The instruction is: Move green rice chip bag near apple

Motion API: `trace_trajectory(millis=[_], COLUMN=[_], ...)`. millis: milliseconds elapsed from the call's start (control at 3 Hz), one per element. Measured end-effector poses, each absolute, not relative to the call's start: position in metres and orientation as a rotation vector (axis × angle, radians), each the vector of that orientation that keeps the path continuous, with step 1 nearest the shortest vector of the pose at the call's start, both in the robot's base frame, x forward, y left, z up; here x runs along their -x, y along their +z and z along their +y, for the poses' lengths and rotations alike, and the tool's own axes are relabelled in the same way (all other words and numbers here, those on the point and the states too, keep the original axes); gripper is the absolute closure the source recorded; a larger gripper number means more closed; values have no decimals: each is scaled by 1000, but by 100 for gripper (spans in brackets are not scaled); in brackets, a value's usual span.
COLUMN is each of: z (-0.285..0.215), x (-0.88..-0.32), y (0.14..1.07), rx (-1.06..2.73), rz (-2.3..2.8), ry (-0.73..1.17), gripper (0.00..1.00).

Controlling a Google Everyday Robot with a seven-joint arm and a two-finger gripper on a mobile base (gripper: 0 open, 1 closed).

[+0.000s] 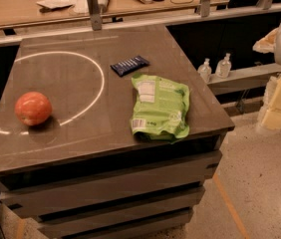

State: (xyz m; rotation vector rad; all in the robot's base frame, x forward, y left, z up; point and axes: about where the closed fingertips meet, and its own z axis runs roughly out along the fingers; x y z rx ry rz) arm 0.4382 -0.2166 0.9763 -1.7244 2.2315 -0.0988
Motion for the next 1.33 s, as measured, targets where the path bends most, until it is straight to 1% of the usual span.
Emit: trace_trajectory(millis=[333,667,1333], z=[-217,-201,-128], x=[-438,-453,-515], y=[976,971,950], rx=[1724,1780,2000], rz=[2231,2152,1787], ry=[-99,-76,10], gripper=[0,0,0])
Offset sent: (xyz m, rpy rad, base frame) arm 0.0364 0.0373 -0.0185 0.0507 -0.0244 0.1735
